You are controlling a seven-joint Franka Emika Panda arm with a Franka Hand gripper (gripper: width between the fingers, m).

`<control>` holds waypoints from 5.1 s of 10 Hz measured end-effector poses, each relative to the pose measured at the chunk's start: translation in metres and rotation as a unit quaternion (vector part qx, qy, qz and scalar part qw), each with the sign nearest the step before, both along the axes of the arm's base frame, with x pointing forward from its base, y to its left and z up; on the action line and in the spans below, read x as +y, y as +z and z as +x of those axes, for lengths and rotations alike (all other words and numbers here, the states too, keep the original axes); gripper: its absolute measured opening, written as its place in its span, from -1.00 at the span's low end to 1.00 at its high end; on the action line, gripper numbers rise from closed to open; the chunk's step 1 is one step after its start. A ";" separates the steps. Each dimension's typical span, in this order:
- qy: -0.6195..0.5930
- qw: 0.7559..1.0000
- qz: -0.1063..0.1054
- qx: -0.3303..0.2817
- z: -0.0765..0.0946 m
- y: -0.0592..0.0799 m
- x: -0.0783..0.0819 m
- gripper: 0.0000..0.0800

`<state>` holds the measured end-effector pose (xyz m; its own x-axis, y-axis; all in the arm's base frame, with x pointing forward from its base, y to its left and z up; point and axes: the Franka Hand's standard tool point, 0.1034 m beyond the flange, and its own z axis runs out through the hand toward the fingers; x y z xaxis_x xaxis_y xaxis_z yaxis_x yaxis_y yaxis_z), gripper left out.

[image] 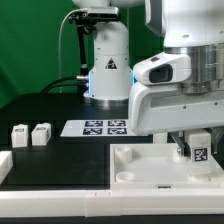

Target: Assemble one leg

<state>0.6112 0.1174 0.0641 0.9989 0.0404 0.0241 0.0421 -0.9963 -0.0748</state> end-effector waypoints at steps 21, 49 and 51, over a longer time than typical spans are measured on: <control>-0.411 0.911 0.031 0.014 0.002 -0.001 0.008 0.62; -0.673 0.737 0.050 0.039 0.003 -0.004 0.005 -0.08; -0.656 0.752 0.049 0.037 0.002 -0.004 0.007 0.51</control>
Offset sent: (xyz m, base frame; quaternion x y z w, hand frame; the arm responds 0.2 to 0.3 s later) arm -0.0069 -0.0035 -0.0057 -0.0180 0.0349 0.3734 0.9268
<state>0.6135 0.1243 0.0605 0.1758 -0.9798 -0.0954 -0.9806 -0.1657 -0.1052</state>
